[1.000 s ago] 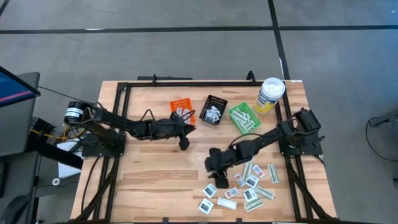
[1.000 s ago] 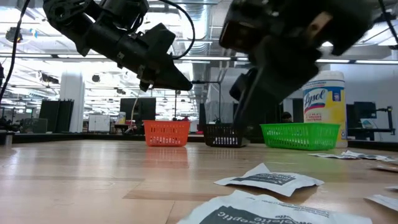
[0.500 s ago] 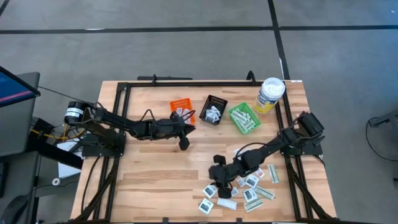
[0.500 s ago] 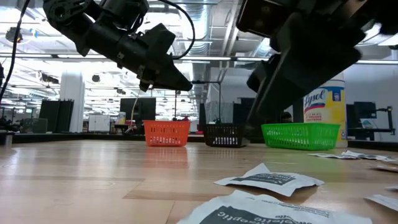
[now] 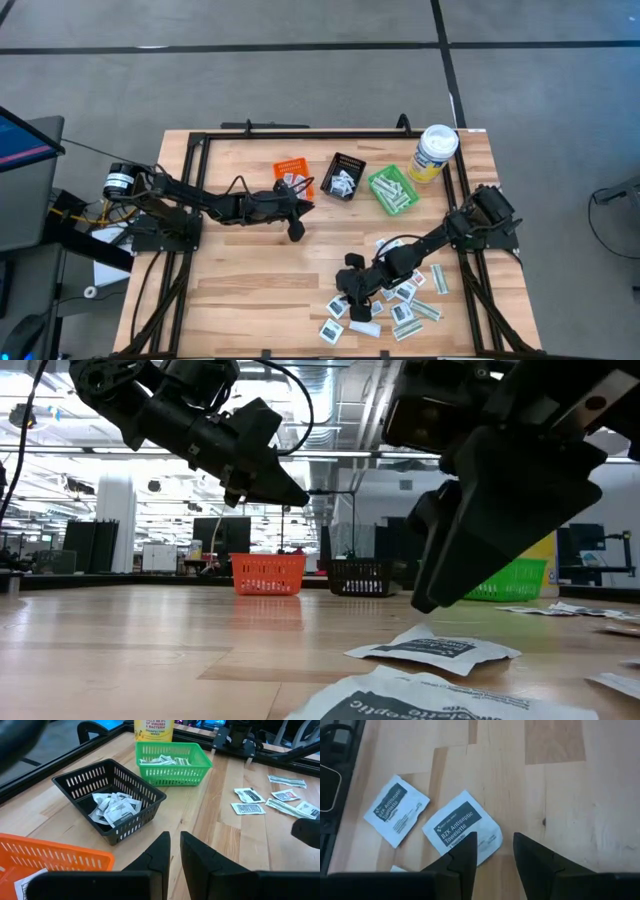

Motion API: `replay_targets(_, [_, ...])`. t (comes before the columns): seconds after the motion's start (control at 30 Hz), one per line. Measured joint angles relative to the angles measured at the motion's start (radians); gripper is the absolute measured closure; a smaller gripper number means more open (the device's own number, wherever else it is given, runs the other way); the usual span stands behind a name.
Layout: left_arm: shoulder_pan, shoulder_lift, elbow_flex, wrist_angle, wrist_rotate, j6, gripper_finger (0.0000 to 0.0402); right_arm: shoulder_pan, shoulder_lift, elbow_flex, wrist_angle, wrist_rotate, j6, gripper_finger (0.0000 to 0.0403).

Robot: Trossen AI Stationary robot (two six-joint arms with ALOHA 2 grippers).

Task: Pick & Place First Aid Supplies
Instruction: Put the black towelette pack into the black basket

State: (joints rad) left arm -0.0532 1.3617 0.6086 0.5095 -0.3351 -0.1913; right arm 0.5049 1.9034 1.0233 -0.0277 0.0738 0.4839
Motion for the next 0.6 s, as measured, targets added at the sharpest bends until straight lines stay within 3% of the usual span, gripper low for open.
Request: replay_targets(0.6, [0.0,0.0,0.0,-0.004,0.0,0.0,0.0358,0.005,0.045,0.007,0.04,-0.018,0.002,0.0283])
